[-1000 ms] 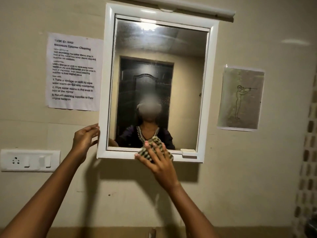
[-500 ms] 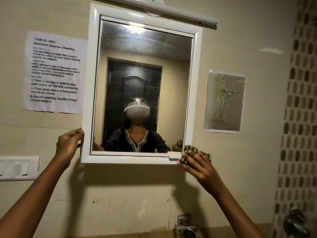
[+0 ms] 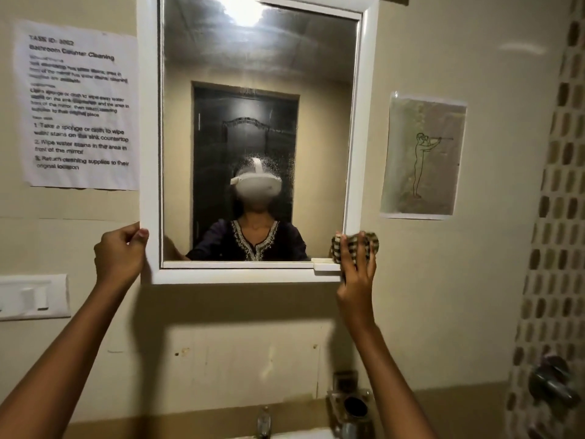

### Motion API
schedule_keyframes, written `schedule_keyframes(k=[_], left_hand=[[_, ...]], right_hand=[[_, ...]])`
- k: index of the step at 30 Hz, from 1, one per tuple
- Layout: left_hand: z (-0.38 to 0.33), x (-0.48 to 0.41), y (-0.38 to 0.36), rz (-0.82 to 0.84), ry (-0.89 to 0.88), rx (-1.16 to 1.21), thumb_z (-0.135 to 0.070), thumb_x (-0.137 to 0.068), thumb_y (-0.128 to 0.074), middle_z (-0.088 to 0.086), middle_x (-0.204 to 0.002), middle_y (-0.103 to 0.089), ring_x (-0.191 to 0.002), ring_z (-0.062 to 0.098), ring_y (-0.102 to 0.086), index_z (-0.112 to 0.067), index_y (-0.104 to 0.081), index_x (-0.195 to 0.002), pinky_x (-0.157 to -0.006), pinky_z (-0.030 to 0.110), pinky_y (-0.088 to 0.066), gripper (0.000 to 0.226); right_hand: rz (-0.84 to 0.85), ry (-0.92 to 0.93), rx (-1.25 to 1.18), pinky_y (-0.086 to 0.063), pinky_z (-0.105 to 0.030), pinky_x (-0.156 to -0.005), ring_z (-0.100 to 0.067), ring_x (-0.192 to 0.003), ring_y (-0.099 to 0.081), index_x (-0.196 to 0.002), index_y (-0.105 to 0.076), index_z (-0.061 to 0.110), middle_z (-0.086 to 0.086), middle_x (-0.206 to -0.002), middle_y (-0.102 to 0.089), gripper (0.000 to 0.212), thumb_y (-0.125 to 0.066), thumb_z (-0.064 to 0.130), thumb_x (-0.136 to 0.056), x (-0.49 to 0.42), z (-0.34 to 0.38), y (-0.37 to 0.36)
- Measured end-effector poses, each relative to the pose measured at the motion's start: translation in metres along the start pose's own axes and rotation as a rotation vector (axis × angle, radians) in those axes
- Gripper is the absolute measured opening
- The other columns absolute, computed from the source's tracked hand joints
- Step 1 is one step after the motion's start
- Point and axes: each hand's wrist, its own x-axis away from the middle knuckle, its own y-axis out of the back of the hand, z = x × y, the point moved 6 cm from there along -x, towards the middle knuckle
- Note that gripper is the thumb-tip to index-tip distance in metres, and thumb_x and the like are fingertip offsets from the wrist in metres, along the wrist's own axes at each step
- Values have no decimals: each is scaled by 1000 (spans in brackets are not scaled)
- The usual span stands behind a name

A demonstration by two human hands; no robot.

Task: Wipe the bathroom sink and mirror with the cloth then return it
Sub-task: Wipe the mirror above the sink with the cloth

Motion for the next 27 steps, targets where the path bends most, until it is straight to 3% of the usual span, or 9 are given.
schedule_keyframes(k=[5,9,12,16,18,20,23,25,27], left_hand=[[-8,6,1,-40,11,-48,-15,-94,-47,30,-113,-65,-111,50,-51,0,-66,-111,-97,48,-40,30],[-9,8,3,-34,32,-47,-15,-95,-47,29,-119,-63,-115,50,-50,-2,-65,-116,-98,47,-40,31],[-13,15,6,-26,42,-34,-15,-95,-48,29,-120,-62,-115,50,-50,-2,-65,-116,-97,47,-40,31],[-21,29,8,-49,69,-62,-17,-94,-49,25,-134,-54,-123,46,-46,-1,-57,-126,-103,46,-38,37],[-27,53,7,-134,-37,-108,-17,-90,-54,22,-139,-45,-126,41,-42,-3,-52,-131,-105,47,-35,43],[-35,90,-6,-131,-191,-57,-13,-85,-59,22,-128,-51,-117,40,-47,-5,-57,-122,-98,46,-38,37],[-33,155,-54,400,-171,269,-12,-85,-64,7,-100,-67,-92,21,-62,-9,-66,-104,-84,33,-48,19],[-26,196,-82,748,3,391,-16,-86,-64,-6,-94,-68,-88,6,-62,-15,-65,-103,-74,15,-49,18],[-17,221,-101,887,102,452,-14,-85,-64,-6,-88,-68,-84,8,-63,-17,-64,-98,-67,10,-49,13]], right_hand=[[-132,-252,-99,-38,-49,-107,-37,-132,-32,-147,-23,21,-15,-155,-22,70,-46,-12,-88,23,-3,-9],[-228,-479,-165,-33,-43,-102,-39,-120,-43,-142,-37,11,-24,-144,-38,50,-43,18,-92,39,5,-8],[-183,-575,-261,-38,-45,-105,-37,-120,-44,-142,-37,14,-22,-136,-38,56,-57,10,-89,61,17,-12],[90,-438,-324,-35,-28,-108,-27,-121,-44,-143,-31,21,-17,-137,-34,65,-59,3,-88,81,54,-21],[200,-294,-338,-29,-15,-106,-20,-122,-43,-143,-29,25,-12,-137,-34,68,-58,0,-87,86,75,-19],[240,-176,-318,-30,-20,-109,-17,-125,-39,-143,-30,31,-8,-139,-34,71,-58,0,-86,92,88,-14],[258,-104,-280,-35,-37,-111,-17,-127,-37,-141,-37,36,-5,-139,-35,70,-58,2,-84,103,93,-4],[283,-93,-268,-37,-34,-108,-17,-126,-38,-140,-36,39,-4,-141,-34,67,-56,5,-85,114,94,4],[329,-116,-262,-36,-29,-107,-17,-127,-37,-140,-36,40,-5,-143,-33,65,-53,5,-87,127,92,13]])
